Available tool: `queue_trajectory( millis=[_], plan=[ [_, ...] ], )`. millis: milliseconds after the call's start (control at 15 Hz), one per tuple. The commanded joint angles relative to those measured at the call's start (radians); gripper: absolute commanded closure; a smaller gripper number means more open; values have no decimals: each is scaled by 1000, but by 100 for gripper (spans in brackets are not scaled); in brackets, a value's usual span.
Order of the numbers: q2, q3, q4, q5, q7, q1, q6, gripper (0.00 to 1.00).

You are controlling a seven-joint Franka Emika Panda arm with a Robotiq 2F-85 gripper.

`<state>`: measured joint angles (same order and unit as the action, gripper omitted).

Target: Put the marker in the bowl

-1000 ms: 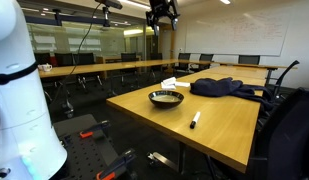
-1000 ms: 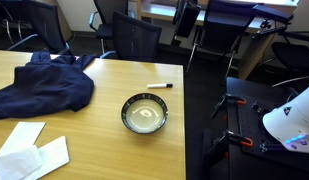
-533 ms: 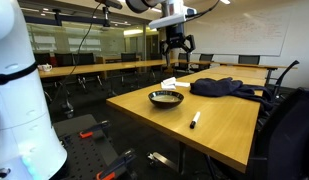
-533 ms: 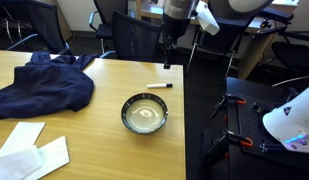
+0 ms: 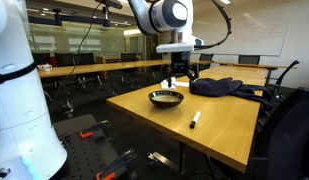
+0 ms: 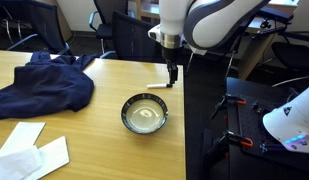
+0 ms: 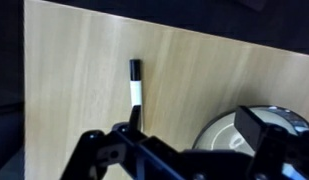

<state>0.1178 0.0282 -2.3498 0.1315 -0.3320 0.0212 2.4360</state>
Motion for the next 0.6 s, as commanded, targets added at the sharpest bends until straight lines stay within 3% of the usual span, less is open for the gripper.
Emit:
queue_trajectory(
  millis=[0,533],
  plan=[
    [101,-5,57,-35,-69,35,7,0],
    [327,-13,233,14,-104,70,-21,0]
  ],
)
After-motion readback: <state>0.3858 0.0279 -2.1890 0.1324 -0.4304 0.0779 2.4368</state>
